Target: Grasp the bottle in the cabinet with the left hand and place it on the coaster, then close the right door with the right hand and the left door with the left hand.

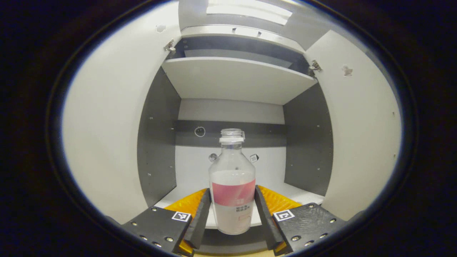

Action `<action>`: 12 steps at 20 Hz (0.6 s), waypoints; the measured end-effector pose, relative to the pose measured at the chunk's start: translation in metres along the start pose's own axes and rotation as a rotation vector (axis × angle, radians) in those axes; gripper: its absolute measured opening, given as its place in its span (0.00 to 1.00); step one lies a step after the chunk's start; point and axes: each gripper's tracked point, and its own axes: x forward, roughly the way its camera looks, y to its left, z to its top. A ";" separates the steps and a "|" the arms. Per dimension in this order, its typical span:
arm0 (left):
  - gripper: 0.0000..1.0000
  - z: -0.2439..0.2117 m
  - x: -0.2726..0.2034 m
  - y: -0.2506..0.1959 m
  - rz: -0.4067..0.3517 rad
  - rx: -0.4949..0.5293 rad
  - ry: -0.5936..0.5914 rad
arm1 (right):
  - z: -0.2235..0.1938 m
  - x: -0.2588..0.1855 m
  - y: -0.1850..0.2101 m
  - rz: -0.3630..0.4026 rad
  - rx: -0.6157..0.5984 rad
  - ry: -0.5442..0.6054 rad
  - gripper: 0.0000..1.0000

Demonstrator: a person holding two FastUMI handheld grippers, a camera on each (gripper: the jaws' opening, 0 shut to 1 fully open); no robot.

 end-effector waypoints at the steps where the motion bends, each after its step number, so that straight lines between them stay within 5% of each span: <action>1: 0.68 -0.002 -0.004 -0.002 -0.009 0.005 0.005 | 0.000 -0.003 0.000 0.011 0.002 0.000 0.99; 12: 0.69 -0.030 -0.061 -0.008 -0.027 -0.004 0.060 | 0.002 -0.036 0.006 0.086 -0.018 -0.010 0.99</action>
